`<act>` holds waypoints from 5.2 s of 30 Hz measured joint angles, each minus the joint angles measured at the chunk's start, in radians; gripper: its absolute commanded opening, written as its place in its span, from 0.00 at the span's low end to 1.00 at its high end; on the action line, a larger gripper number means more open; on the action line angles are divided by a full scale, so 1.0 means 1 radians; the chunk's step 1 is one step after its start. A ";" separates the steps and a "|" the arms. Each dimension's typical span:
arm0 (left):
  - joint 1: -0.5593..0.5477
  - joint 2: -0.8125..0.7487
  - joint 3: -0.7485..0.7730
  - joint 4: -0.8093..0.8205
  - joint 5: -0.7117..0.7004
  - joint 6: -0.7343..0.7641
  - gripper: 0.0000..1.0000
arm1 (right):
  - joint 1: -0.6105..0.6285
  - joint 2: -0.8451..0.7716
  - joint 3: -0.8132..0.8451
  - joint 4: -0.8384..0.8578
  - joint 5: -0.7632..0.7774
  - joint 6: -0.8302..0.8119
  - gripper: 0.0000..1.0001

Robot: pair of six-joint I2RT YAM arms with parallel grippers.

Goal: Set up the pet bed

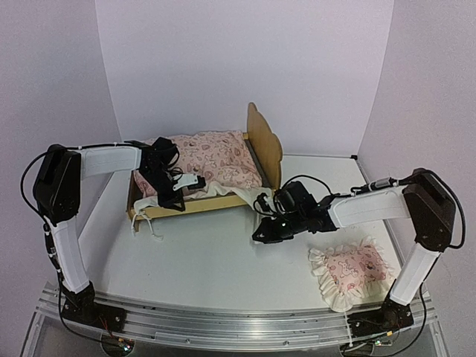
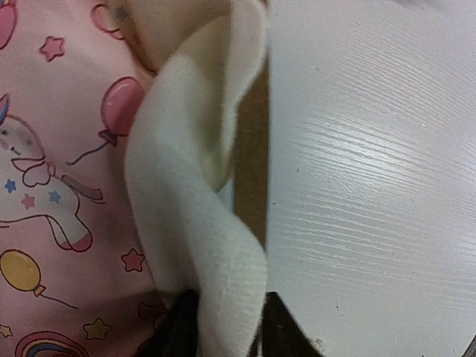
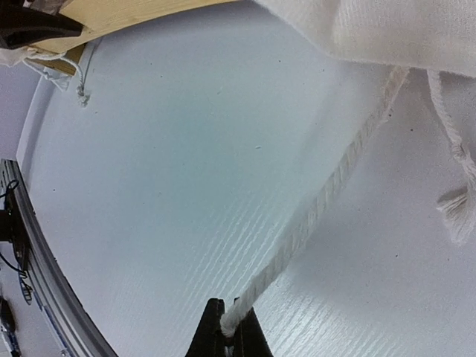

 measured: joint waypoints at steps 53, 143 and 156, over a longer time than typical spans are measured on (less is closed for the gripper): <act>-0.449 0.013 -0.583 1.184 0.093 -0.778 0.73 | -0.137 0.077 -0.007 -0.015 0.168 -0.100 0.00; -0.381 0.107 -0.147 0.861 0.255 -0.811 0.32 | -0.113 0.118 -0.276 0.887 0.017 -0.781 0.00; -0.386 0.094 -0.221 0.878 0.042 -1.036 0.39 | -0.114 0.099 -0.350 0.888 0.133 -0.482 0.00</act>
